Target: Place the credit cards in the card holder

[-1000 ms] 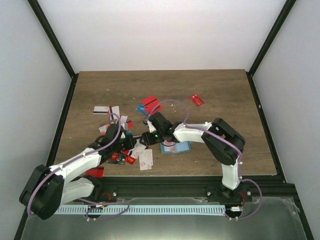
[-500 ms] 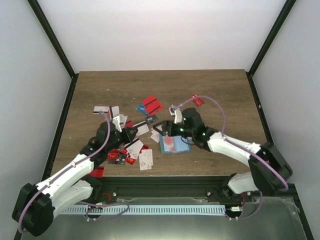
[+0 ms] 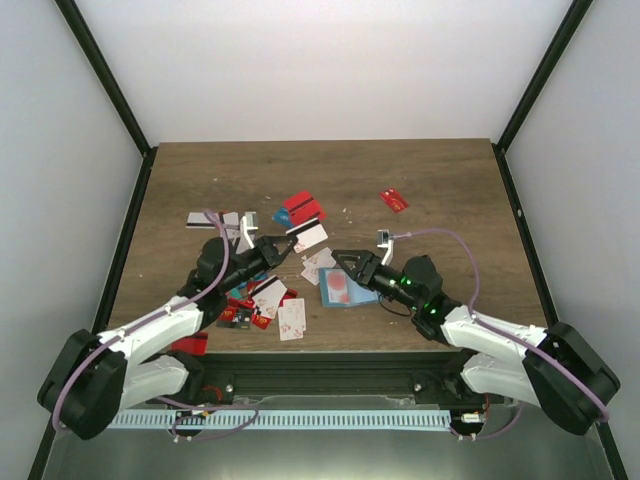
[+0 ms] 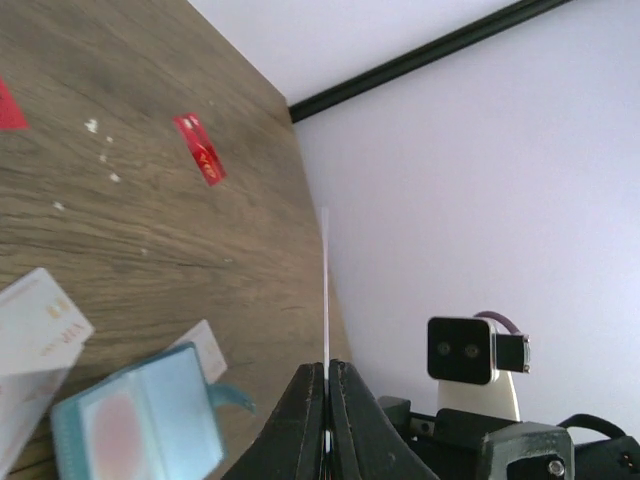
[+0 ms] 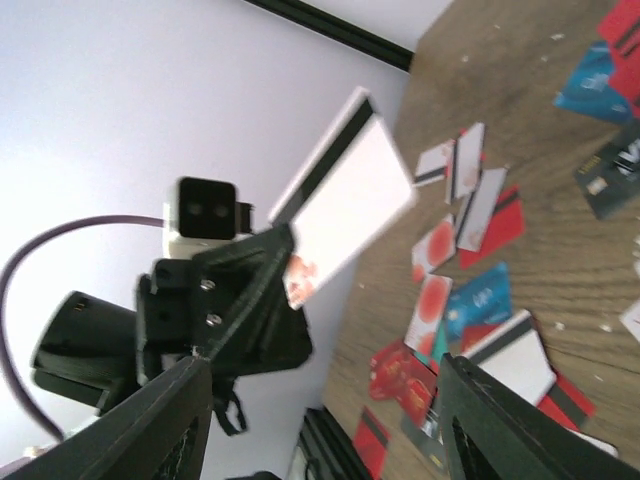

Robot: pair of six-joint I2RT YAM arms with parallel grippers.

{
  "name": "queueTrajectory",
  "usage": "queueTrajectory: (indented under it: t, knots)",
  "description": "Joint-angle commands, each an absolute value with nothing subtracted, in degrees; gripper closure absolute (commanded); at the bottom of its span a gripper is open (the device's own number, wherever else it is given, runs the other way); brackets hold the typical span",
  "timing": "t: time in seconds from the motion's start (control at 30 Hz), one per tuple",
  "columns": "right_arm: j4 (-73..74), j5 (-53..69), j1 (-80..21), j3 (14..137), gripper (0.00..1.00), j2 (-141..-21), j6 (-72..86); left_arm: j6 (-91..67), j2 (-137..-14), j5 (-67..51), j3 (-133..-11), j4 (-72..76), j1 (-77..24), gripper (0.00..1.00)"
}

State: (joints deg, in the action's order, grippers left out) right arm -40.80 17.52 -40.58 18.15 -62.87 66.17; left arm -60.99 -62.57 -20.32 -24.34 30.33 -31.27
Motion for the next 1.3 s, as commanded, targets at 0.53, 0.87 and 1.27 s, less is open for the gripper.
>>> queueTrajectory:
  t: [0.53, 0.87, 1.27]
  knots:
    - [-55.0, 18.5, -38.6, 23.1, 0.51, -69.7, 69.7, -64.4, -67.0, -24.1, -25.5, 44.2, -37.6, 0.96]
    - [-55.0, 18.8, -38.0, 23.6, 0.83, -70.4, 70.7, -62.9, -66.8, -22.1, -25.3, 43.1, -39.0, 0.96]
    - [-37.9, 41.7, -27.1, 32.6, 0.99, -73.6, 52.6, -36.6, -60.5, -19.2, -35.7, 7.6, -37.8, 0.25]
